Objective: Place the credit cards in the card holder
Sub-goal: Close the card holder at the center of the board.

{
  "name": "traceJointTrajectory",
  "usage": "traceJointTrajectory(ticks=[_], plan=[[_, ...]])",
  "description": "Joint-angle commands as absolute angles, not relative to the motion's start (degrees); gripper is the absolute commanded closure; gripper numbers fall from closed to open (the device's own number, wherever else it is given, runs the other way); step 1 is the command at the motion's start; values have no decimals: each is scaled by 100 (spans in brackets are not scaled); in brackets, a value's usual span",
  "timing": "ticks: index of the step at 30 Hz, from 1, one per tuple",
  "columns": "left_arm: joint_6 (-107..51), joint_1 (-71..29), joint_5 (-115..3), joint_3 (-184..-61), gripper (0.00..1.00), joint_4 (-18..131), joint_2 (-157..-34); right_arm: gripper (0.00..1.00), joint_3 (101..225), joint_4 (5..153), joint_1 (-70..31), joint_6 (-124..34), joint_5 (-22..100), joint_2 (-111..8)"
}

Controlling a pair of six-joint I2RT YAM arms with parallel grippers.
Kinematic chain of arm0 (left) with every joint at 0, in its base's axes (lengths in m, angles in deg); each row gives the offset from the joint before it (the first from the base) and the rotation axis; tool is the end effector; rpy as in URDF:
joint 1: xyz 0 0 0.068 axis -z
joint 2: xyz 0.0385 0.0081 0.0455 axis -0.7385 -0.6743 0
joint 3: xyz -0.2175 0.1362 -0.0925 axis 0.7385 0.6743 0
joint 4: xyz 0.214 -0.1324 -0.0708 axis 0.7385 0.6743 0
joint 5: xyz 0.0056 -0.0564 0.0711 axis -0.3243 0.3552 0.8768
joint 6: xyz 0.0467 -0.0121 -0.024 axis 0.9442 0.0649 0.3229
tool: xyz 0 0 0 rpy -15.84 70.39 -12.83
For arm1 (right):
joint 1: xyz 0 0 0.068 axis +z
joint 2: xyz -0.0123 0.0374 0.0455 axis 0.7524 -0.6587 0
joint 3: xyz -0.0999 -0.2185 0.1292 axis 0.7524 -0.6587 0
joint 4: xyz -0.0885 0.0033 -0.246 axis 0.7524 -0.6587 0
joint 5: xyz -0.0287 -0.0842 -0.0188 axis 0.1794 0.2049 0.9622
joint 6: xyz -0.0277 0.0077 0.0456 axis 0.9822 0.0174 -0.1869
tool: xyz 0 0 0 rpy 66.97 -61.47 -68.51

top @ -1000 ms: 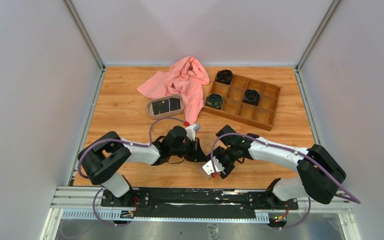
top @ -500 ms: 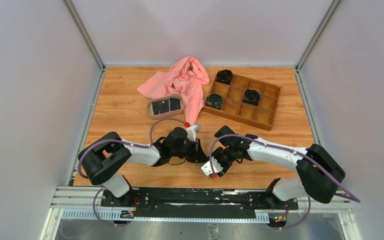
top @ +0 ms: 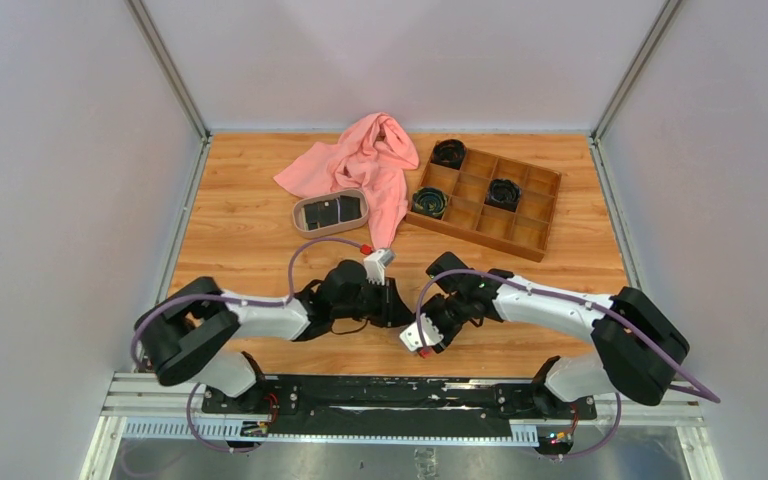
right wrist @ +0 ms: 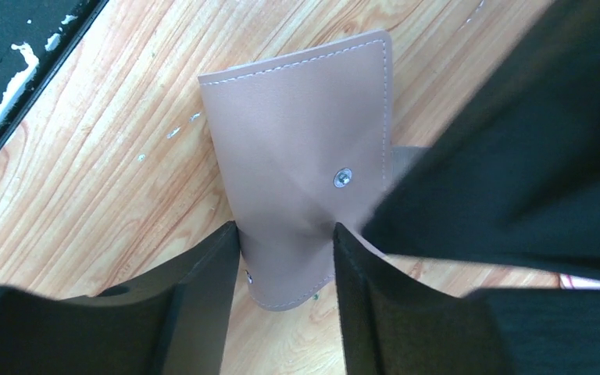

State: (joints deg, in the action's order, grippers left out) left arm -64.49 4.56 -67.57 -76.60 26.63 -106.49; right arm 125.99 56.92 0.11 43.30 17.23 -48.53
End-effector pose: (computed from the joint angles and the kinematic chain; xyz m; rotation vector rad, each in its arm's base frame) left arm 0.1568 -0.2215 0.1447 0.3322 2.3291 -1.3440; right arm 0.1463 0.1944 0.1714 -2.3306 0.8926 0.4503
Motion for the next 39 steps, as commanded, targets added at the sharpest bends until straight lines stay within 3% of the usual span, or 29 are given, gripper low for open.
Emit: traceJointTrajectory(ticks=[1,5,8,14,21,29,34,39], plan=[[-6185,434,-6093,-7502,76,3026,-9636,47,12451,5133,113,4092,1804,-4907],[-6212,434,-5946,-7169,65,3441,-8998,33,12580,4900,104,3952,1591,-4678],[-6331,434,-6031,-6855,59,3499,-8763,30,12876,4522,76,3853,1467,-4587],[-6351,443,-5894,-6277,47,3564,-8163,31,13932,3688,-570,3715,449,-4615],[-6162,443,-5801,-6225,29,3561,-7978,44,14936,3596,-651,3355,173,-5905],[-5919,443,-5998,-6653,35,3552,-8816,57,15262,3567,-799,3169,39,-6624],[-5893,443,-6098,-6886,37,3543,-9163,60,15341,3585,-806,3082,-60,-6765],[-5950,443,-6066,-6956,50,3543,-9440,61,15477,3633,-802,2978,-10,-6913]])
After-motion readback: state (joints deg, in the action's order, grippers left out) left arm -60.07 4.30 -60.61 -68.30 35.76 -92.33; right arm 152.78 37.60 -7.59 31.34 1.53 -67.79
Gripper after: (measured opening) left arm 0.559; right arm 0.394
